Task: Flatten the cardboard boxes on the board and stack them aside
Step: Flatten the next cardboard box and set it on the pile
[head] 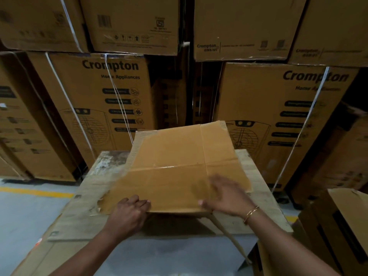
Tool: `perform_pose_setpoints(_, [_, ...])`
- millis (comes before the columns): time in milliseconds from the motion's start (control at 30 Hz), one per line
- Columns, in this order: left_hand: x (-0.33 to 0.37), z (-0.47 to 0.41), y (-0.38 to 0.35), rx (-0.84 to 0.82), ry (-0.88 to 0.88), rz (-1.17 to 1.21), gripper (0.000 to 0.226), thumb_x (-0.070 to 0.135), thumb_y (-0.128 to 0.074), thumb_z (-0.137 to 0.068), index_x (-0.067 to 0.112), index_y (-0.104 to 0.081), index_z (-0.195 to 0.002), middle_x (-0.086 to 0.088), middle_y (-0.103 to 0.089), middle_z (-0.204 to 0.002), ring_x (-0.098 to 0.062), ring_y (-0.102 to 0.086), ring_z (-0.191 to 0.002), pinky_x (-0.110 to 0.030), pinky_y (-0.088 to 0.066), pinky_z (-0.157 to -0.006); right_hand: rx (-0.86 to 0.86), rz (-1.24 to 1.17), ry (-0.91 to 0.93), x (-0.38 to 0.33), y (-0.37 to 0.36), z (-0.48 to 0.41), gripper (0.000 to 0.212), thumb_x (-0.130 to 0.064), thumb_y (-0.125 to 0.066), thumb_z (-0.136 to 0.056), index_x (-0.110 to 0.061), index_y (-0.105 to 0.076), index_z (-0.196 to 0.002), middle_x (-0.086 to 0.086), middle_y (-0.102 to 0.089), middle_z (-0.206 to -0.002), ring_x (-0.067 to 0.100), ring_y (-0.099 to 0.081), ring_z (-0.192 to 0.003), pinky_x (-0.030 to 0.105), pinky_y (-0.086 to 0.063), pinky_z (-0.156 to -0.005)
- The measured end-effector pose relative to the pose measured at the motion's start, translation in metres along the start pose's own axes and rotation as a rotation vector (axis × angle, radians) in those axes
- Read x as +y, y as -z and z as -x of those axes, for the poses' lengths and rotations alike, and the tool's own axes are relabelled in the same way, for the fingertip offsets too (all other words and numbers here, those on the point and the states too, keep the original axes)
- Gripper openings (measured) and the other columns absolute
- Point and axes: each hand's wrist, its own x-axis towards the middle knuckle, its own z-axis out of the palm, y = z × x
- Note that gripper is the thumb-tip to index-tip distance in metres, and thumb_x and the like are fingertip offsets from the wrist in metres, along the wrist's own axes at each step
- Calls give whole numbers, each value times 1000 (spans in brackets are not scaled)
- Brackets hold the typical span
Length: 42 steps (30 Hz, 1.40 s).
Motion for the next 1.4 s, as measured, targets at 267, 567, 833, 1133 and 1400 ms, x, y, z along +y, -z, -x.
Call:
perform_pose_setpoints(267, [2, -15, 44, 168, 39, 37, 28, 44, -53, -83, 31, -71, -99, 14, -72, -100, -16, -60, -85, -33, -47, -67, 227, 378, 153, -7, -6, 23, 49, -30, -57, -87, -40, -47, -134, -11, -61, -131, 15, -61, -112, 35, -50, -92])
perform_pose_setpoints(567, [-58, -87, 117, 298, 178, -3, 20, 27, -58, -95, 30, -72, -109, 3, -74, -83, -18, -69, -66, -33, -58, -58, 381, 570, 209, -22, 105, -17, 35, -34, -48, -94, -38, -54, -128, -5, -68, -94, 18, -61, -79, 27, -46, -63])
perform_pose_setpoints(833, [-51, -94, 181, 755, 150, -24, 19, 15, -63, -92, 16, -75, -108, -5, -77, -100, -25, -73, -87, -39, -55, -68, 955, 435, 503, -12, 153, -14, 34, -13, -62, -84, -22, -70, -116, -1, -76, -93, 21, -71, -70, 34, -57, -58])
perform_pose_setpoints(1133, [-1, 1, -17, 22, 32, 5, 55, 4, -54, -64, 21, -69, -114, 1, -71, -108, -22, -69, -83, -30, -51, -50, 371, 452, 384, 55, -57, -15, 64, -12, -77, -57, -30, -68, -118, -13, -73, -112, 12, -73, -95, 30, -60, -62])
perform_pose_setpoints(1400, [6, 68, -94, -321, 85, 68, 68, -2, -82, -50, 26, -74, -112, 9, -73, -107, -18, -70, -79, -25, -51, -44, -78, 427, 285, 81, -144, 8, 67, -9, -42, -85, -31, -39, -147, -8, -52, -145, 19, -56, -124, 38, -49, -94])
